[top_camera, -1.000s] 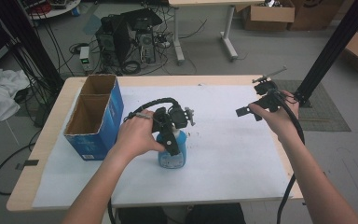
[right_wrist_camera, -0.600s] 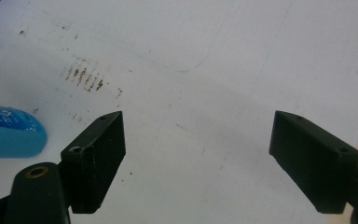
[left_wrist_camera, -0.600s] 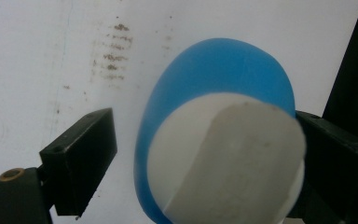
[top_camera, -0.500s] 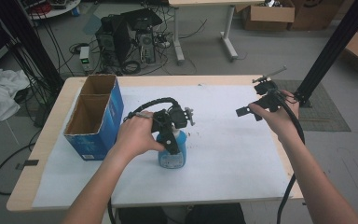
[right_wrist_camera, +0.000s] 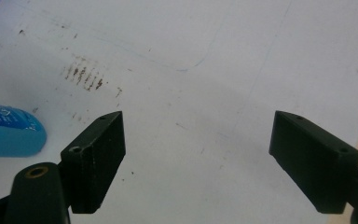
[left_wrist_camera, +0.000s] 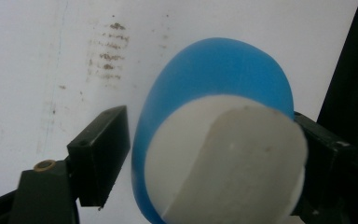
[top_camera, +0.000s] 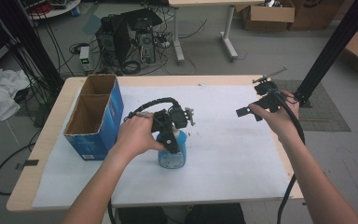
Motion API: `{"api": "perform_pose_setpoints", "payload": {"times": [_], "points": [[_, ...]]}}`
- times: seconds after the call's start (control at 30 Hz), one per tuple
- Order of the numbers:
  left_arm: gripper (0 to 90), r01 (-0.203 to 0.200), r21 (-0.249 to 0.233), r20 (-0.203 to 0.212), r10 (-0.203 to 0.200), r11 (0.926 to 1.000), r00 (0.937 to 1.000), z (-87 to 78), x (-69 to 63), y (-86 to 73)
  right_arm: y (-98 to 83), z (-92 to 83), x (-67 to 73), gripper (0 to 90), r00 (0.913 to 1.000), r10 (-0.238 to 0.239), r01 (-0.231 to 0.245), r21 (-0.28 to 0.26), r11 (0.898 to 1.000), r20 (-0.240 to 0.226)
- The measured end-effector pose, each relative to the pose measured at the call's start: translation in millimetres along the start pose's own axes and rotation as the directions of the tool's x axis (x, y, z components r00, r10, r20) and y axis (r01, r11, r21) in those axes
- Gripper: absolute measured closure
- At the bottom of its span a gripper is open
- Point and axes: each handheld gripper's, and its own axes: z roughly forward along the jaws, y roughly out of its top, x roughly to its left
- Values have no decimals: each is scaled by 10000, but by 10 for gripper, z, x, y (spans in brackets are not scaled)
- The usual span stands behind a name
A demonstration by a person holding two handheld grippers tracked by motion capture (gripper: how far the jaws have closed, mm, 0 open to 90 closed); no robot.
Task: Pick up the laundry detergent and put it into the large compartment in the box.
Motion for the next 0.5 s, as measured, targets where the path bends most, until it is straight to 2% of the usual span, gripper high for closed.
{"api": "perform_pose_setpoints", "payload": {"times": [0.33, 0.5], "points": [[324, 53, 19, 79, -53, 10000, 10000, 7, 17, 14, -24, -3, -24, 186, 10000, 40, -40, 20, 10000, -13], [328, -52, 59, 82, 51, 10000, 10000, 4, 13, 19, -33, -4, -34, 186, 10000, 70, -70, 19, 10000, -19]]}}
